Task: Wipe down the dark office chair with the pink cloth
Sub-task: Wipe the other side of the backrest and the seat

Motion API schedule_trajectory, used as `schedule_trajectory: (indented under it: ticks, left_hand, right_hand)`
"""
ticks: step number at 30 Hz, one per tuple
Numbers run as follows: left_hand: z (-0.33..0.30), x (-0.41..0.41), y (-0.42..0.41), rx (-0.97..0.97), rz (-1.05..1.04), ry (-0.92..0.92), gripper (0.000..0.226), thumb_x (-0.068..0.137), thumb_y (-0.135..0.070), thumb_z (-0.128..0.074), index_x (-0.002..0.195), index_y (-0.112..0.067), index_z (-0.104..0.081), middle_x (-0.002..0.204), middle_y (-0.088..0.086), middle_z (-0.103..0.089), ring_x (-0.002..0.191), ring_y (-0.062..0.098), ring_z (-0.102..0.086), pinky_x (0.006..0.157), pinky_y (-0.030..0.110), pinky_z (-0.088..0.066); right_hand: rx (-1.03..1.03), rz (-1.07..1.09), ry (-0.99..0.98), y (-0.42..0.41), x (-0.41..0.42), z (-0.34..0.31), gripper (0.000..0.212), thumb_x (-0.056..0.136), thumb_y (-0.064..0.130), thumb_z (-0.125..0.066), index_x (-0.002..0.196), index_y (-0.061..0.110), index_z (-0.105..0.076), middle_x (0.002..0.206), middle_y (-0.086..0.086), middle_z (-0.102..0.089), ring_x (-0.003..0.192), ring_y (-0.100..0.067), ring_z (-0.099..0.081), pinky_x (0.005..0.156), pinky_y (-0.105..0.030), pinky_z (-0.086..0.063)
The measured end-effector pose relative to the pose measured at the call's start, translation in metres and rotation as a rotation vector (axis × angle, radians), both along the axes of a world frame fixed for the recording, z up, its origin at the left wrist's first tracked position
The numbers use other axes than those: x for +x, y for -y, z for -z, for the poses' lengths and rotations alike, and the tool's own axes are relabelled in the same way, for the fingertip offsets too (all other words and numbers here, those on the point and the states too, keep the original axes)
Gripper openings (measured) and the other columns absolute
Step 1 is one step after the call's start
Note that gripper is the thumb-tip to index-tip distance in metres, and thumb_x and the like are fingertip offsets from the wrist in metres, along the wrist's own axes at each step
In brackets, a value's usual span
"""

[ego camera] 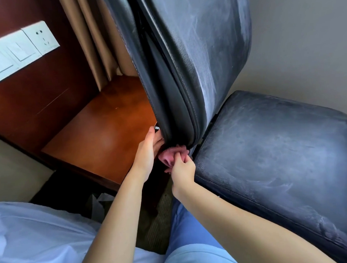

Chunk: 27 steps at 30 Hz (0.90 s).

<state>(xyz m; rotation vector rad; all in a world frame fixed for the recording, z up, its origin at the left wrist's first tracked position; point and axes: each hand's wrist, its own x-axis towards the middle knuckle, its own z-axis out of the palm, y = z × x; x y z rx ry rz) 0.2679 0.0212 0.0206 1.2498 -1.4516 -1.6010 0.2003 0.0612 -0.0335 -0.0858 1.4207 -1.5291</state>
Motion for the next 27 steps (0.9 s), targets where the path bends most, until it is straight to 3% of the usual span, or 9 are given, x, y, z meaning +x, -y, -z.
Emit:
schedule_trajectory:
  ticks: [2, 5, 7, 10, 17, 21, 23, 25, 27]
  left_hand:
    - [0.003, 0.002, -0.001, 0.001, 0.013, 0.005, 0.054, 0.101, -0.047, -0.016, 0.127, -0.024, -0.056, 0.114, -0.013, -0.067, 0.107, -0.001, -0.060, 0.084, 0.010, -0.044]
    - [0.004, 0.001, -0.005, 0.022, -0.042, 0.000, 0.067, 0.093, -0.064, -0.021, 0.133, -0.022, -0.054, 0.123, -0.004, -0.064, 0.119, 0.011, -0.055, 0.102, 0.027, -0.037]
    - [0.006, 0.000, -0.006, 0.031, -0.031, -0.013, 0.080, 0.083, -0.074, -0.027, 0.133, -0.018, -0.055, 0.124, 0.000, -0.064, 0.121, 0.014, -0.055, 0.110, 0.035, -0.032]
    - [0.008, -0.001, -0.008, 0.032, -0.035, -0.065, 0.062, 0.095, -0.061, -0.022, 0.126, -0.022, -0.060, 0.119, 0.001, -0.067, 0.115, 0.014, -0.060, 0.102, 0.031, -0.039]
    - [0.010, -0.002, -0.008, 0.043, -0.055, -0.104, 0.048, 0.100, -0.048, -0.018, 0.113, -0.033, -0.062, 0.107, -0.015, -0.070, 0.102, -0.004, -0.063, 0.081, 0.016, -0.042]
    - [0.015, -0.001, -0.007, 0.060, -0.061, -0.108, 0.047, 0.099, -0.052, -0.019, 0.116, -0.036, -0.060, 0.108, -0.023, -0.067, 0.109, -0.006, -0.057, 0.093, 0.021, -0.039]
    - [0.016, 0.000, -0.006, 0.063, -0.059, -0.111, 0.048, 0.098, -0.054, -0.019, 0.110, -0.039, -0.063, 0.113, -0.022, -0.066, 0.114, -0.004, -0.055, 0.109, 0.030, -0.029]
    - [0.015, 0.002, -0.005, 0.050, -0.047, -0.100, 0.050, 0.098, -0.053, -0.018, 0.106, -0.040, -0.065, 0.113, -0.022, -0.066, 0.113, -0.005, -0.056, 0.114, 0.033, -0.022]
    - [0.014, 0.005, -0.005, 0.051, -0.032, -0.098, 0.050, 0.099, -0.051, -0.016, 0.104, -0.041, -0.065, 0.113, -0.023, -0.066, 0.111, -0.007, -0.056, 0.115, 0.033, -0.020]
  right_hand:
    - [0.003, 0.011, -0.011, 0.004, 0.007, -0.015, 0.031, 0.095, 0.029, -0.049, 0.123, 0.017, -0.057, 0.107, -0.005, -0.067, 0.078, -0.025, -0.065, 0.074, -0.030, -0.054]
    - [0.038, 0.031, -0.079, 0.009, 0.012, -0.027, 0.037, 0.089, 0.031, -0.057, 0.124, 0.018, -0.056, 0.112, -0.001, -0.065, 0.104, -0.027, -0.062, 0.096, -0.035, -0.047]
    - [0.069, 0.016, -0.165, 0.008, 0.013, -0.028, 0.027, 0.090, 0.027, -0.058, 0.115, 0.016, -0.056, 0.105, 0.000, -0.062, 0.099, -0.019, -0.059, 0.087, -0.024, -0.041]
    - [0.102, 0.005, -0.274, 0.004, 0.019, -0.015, 0.011, 0.089, 0.025, -0.059, 0.095, 0.026, -0.049, 0.094, 0.007, -0.057, 0.092, -0.012, -0.058, 0.080, -0.019, -0.037]
    - [0.211, -0.013, -0.471, 0.007, 0.026, 0.007, 0.025, 0.090, 0.018, -0.056, 0.114, 0.023, -0.054, 0.109, 0.008, -0.061, 0.100, -0.013, -0.058, 0.085, -0.021, -0.039]
    - [0.310, -0.067, -0.386, 0.005, 0.021, 0.018, 0.024, 0.089, 0.004, -0.053, 0.078, 0.025, -0.049, 0.074, 0.016, -0.050, 0.075, -0.008, -0.055, 0.062, -0.006, -0.033]
    - [0.424, -0.133, -0.294, 0.005, 0.013, 0.029, 0.005, 0.087, 0.004, -0.056, 0.086, 0.009, -0.056, 0.079, 0.004, -0.059, 0.082, -0.015, -0.059, 0.065, -0.008, -0.038]
    - [0.522, -0.211, -0.300, 0.006, 0.011, 0.040, 0.019, 0.087, 0.012, -0.059, 0.103, 0.001, -0.061, 0.099, -0.012, -0.066, 0.096, -0.028, -0.062, 0.083, -0.027, -0.048]
    - [0.536, -0.249, -0.331, 0.006, 0.014, 0.043, 0.027, 0.088, 0.019, -0.060, 0.108, 0.002, -0.060, 0.103, -0.016, -0.066, 0.097, -0.032, -0.063, 0.086, -0.035, -0.051]
